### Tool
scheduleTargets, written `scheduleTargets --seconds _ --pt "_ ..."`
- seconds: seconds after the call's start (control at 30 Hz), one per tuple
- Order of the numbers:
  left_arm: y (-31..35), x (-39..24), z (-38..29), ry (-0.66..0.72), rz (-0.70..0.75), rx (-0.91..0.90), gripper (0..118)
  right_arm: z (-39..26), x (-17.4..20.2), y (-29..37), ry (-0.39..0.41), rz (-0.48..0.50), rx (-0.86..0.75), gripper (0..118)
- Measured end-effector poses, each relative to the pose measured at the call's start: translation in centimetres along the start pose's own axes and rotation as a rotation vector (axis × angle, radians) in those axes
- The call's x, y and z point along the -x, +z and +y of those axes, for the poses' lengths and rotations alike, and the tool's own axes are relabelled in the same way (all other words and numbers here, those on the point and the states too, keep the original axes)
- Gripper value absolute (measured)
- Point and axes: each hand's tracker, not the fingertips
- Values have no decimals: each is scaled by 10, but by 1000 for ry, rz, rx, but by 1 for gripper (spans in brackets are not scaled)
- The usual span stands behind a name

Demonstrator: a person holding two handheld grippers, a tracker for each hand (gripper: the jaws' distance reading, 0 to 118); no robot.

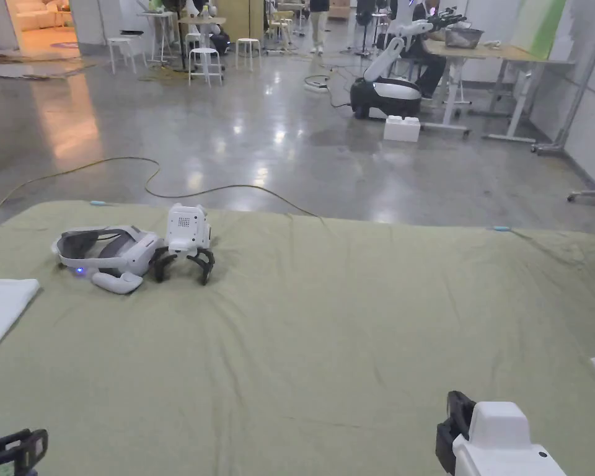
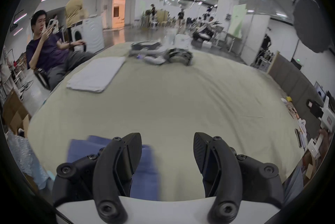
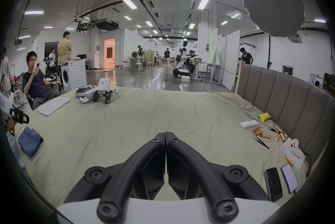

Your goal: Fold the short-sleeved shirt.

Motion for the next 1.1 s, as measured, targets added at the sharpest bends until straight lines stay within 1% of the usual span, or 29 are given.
scheduleTargets --seconds 0.07,0.13,0.2,0.27,0.3,0.33,0.4,0.47,0.5,0.53,0.57,0.6,0.63,0.73,0.87,1.0,1.1 --pt "-10 -36 -5 -4 -8 -19 63 3 1 -1 -2 -15 -3 0" --pt "-14 -75 -4 0 -30 -93 63 5 1 -4 -14 -20 -12 0" --pt "-20 -102 -3 -33 -37 -172 63 8 2 -5 -14 -30 -22 0" --pt "-22 -129 3 -97 -13 -245 63 12 2 -5 -22 -38 -40 0" --pt "-21 -141 7 -117 -14 -276 62 14 1 -5 -28 -44 -47 0" --pt "-21 -158 11 -129 14 -303 62 16 1 -5 -39 -49 -56 0" --pt "-19 -172 17 -138 37 -369 59 18 1 -4 -43 -65 -79 0" --pt "-14 -190 25 -124 50 -395 57 20 2 -2 -45 -86 -100 0" --pt "-13 -193 27 -126 53 -413 57 20 2 0 -60 -102 -109 0" --pt "-12 -195 28 -129 52 -442 54 21 3 2 -89 -106 -113 0" --pt "-12 -196 29 -133 50 -459 49 21 3 3 -103 -92 -115 0" --pt "-8 -206 28 -140 47 -457 40 21 4 5 -102 -88 -127 0" --pt "-8 -207 29 -142 43 -463 25 22 6 6 -93 -94 -133 0" --pt "-3 -212 30 -103 18 -499 2 25 8 11 -99 -80 -149 0" --pt "-1 -217 31 -123 25 -508 0 28 9 11 -80 -95 -168 0" --pt "-6 -218 30 -142 42 -509 0 29 7 8 -94 -102 -163 0" --pt "-7 -217 28 -147 59 -507 0 28 8 7 -87 -104 -162 0"
